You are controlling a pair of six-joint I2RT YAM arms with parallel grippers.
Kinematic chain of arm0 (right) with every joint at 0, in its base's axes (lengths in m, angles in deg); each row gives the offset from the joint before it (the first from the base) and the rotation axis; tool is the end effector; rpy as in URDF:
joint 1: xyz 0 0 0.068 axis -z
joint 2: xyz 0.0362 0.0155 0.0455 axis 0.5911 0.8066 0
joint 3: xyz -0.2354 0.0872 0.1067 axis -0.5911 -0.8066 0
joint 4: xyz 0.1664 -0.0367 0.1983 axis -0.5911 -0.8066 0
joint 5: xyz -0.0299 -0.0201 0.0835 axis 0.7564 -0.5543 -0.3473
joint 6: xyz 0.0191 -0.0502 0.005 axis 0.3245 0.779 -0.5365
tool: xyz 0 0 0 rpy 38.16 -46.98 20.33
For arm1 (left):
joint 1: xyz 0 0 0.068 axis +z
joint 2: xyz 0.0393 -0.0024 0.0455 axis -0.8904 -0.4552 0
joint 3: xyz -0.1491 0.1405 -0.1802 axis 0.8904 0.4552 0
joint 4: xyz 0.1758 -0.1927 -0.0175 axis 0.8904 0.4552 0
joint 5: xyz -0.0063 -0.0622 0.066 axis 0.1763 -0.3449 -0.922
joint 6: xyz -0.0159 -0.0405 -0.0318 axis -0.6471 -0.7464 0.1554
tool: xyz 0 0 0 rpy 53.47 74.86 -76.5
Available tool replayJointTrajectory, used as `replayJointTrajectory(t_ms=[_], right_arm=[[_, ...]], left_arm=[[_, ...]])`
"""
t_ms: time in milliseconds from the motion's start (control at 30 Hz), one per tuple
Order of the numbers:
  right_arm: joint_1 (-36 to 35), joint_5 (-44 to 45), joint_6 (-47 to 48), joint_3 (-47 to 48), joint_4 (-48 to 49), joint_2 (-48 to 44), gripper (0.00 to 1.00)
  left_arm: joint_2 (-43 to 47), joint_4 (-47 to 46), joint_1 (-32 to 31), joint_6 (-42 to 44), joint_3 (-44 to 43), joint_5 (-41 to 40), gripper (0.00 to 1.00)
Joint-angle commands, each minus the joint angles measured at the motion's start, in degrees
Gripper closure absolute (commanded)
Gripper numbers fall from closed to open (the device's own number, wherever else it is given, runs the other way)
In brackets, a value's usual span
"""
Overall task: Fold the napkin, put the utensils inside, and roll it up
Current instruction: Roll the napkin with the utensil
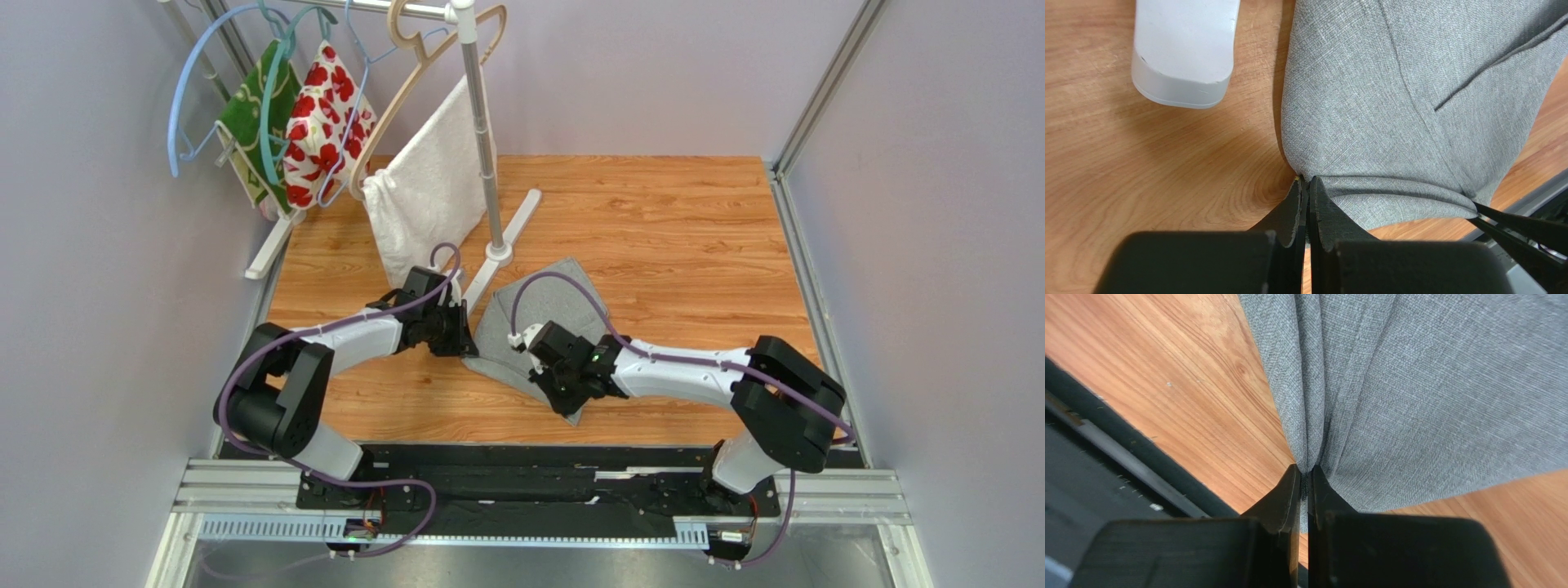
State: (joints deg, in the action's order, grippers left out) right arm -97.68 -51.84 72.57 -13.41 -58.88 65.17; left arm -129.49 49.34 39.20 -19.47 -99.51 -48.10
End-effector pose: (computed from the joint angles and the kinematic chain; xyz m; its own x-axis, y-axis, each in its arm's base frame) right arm 0.1367 0.2468 0.1624 -0.6100 -0.6948 -0.3809 -0.7581 0.6516 0.0254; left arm 0.2448 -0.1198 0.1463 -0.9284 -0.0831 -0.3622 0.1143 0.8636 -0.4911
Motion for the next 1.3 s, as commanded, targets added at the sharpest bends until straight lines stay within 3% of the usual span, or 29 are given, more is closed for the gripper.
replayJointTrajectory(t_ms=[0,167,267,467,567,600,700,800,900,1033,1133,1267], right_arm=[[8.51,-22.84,0.78,0.99,-0.77,-0.51,1.0],[15.12,-37.34,0.78,3.8,-0.86,5.36,1.0],[18.29,-41.4,0.26,5.56,-1.3,8.36,1.0],[22.86,-40.8,1.92,6.27,-3.76,10.49,1.0],[23.04,-40.54,2.54,5.83,-3.93,6.1,0.91],[22.87,-40.53,2.72,5.83,-4.2,4.69,0.79],[21.73,-38.26,3.24,6.17,-5.51,-0.58,0.63],[18.4,-32.11,3.25,7.4,-6.57,-4.28,0.55],[12.86,-19.39,2.89,7.85,-3.86,-6.83,0.51],[3.2,9.47,3.94,8.29,2.2,-6.14,0.47],[-2.52,21.2,8.06,8.37,8.88,-3.15,0.47],[-7.44,26.08,14.55,8.55,16.0,1.42,0.49]], left_arm=[[-0.73,2.6,0.52,3.9,-2.92,-3.82,1.0],[-1.0,3.13,0.52,4.69,-3.27,-3.91,1.0],[-1.61,3.57,0.52,4.96,-3.62,-4.09,1.0],[-2.93,5.15,0.52,5.57,-4.76,-6.19,1.0],[-3.28,5.86,0.52,5.66,-5.38,-6.81,1.0],[-3.37,6.03,0.52,5.66,-5.55,-6.64,1.0],[-3.89,6.73,0.52,5.57,-6.26,-6.46,1.0],[-4.16,7.18,0.52,5.57,-6.7,-5.76,1.0],[-4.51,7.35,0.52,5.22,-6.96,-5.15,1.0],[-5.65,8.23,0.52,5.14,-7.58,-3.92,1.0],[-6.62,9.11,0.52,5.05,-8.37,-3.3,1.0],[-7.76,10.16,0.52,5.05,-9.51,-2.68,1.0]])
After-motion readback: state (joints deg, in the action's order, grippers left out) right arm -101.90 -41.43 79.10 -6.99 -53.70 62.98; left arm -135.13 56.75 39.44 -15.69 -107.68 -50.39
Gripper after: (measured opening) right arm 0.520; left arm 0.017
